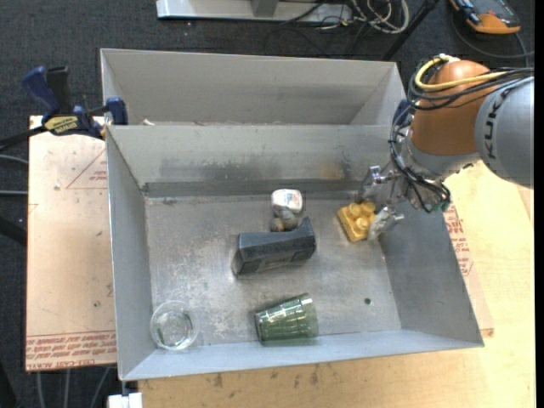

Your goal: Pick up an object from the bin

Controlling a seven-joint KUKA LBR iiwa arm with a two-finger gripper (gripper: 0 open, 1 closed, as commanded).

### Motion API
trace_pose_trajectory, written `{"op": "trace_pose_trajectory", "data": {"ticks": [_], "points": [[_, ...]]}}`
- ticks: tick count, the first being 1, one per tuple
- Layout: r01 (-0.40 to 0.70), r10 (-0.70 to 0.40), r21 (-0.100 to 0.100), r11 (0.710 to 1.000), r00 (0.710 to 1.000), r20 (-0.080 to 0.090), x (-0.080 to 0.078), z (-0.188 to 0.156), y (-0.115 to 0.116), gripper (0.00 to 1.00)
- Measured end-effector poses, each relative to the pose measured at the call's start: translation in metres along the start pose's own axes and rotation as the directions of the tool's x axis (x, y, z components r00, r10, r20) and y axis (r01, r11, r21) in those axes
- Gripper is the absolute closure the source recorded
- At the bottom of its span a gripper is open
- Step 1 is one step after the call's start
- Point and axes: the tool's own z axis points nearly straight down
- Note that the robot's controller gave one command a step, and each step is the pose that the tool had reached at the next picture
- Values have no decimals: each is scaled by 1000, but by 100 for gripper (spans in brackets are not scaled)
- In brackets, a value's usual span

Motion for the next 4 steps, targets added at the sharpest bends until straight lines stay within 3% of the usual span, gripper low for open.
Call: {"op": "trace_pose_trajectory", "data": {"ticks": [4], "points": [[0, 0, 0, 1000, 1000, 0, 0, 0, 0, 100]]}}
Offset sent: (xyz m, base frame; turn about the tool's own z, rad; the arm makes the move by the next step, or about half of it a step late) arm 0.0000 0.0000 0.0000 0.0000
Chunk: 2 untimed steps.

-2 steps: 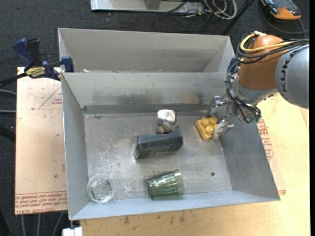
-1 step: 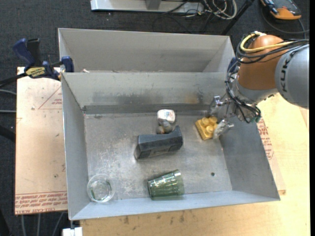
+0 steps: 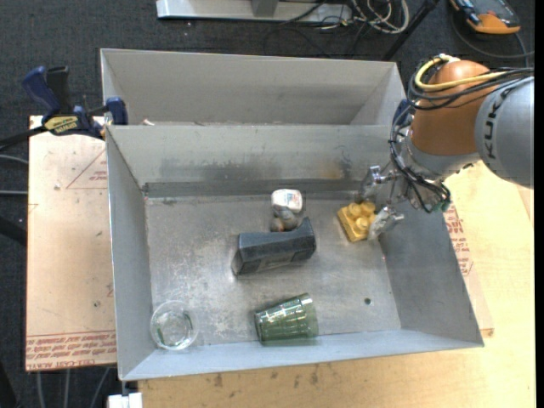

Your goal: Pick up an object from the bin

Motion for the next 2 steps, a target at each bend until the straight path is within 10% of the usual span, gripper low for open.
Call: {"op": "trace_pose_trajectory", "data": {"ticks": [2], "points": [[0, 0, 0, 1000, 1000, 0, 0, 0, 0, 100]]}}
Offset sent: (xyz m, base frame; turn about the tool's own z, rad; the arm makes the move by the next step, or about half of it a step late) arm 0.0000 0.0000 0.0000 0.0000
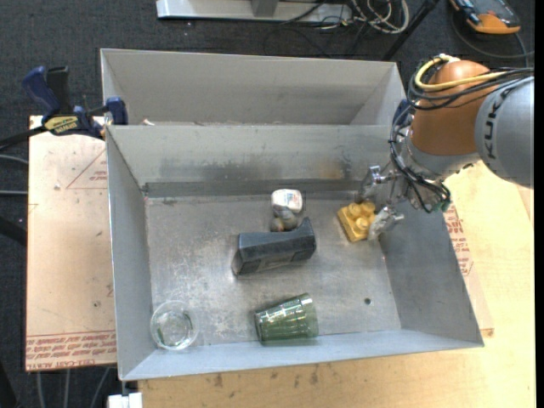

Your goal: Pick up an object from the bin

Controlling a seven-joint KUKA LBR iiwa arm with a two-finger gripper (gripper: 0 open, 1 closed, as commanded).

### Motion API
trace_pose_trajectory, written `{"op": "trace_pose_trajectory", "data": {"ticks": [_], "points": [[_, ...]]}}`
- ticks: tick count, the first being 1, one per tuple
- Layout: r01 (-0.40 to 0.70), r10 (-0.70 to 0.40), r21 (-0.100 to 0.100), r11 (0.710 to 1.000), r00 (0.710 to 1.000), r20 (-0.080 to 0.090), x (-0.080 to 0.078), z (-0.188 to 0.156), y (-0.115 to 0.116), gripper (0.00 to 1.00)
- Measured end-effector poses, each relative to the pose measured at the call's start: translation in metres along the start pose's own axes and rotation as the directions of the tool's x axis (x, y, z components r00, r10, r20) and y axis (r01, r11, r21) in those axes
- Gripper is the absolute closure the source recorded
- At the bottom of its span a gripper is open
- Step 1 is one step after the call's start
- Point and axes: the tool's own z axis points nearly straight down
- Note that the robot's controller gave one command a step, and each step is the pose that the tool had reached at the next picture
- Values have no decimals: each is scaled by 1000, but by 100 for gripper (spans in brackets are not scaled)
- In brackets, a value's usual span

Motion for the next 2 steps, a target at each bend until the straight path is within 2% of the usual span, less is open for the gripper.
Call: {"op": "trace_pose_trajectory", "data": {"ticks": [2], "points": [[0, 0, 0, 1000, 1000, 0, 0, 0, 0, 100]]}}
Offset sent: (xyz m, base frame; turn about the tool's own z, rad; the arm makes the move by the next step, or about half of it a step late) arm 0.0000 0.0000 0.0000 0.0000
